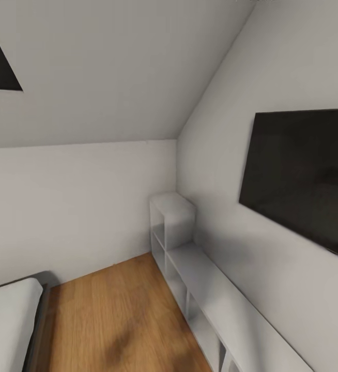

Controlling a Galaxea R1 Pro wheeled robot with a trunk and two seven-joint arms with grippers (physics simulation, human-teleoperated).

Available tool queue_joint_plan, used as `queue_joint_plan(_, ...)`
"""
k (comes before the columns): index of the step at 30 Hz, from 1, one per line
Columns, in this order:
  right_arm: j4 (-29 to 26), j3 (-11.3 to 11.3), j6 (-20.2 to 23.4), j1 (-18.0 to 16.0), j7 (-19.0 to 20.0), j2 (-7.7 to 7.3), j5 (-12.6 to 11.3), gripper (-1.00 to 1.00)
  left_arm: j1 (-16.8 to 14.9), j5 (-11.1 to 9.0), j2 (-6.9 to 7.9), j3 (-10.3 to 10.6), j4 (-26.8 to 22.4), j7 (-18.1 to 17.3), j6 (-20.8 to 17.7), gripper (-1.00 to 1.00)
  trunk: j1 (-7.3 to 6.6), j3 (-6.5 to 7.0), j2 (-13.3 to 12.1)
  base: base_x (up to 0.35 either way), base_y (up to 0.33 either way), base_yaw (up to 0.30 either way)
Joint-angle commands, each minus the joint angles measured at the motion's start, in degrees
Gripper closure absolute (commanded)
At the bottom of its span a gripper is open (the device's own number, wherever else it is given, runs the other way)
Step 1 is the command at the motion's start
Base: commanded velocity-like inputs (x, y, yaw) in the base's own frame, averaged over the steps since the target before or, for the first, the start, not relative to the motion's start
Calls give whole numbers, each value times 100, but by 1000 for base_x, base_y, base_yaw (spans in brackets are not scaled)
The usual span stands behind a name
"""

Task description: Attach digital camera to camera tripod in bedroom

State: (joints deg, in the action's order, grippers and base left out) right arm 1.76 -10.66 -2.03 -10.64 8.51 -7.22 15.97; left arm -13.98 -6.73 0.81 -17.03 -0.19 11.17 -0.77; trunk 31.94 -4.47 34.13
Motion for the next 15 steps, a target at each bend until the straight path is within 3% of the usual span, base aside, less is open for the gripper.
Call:
queue_joint_plan(1,17,-52,-40,34,3,-2,48,-100,33,-45,1,58,-3,28,16,100,-20,10,-33,0,0,0)
queue_joint_plan(7,17,-71,-146,159,-17,0,32,-100,139,-40,5,59,7,103,106,100,-152,118,-274,0,0,0)
queue_joint_plan(15,17,-91,-213,197,-24,-1,25,-100,171,-39,4,58,9,111,146,100,-152,118,-274,0,0,0)
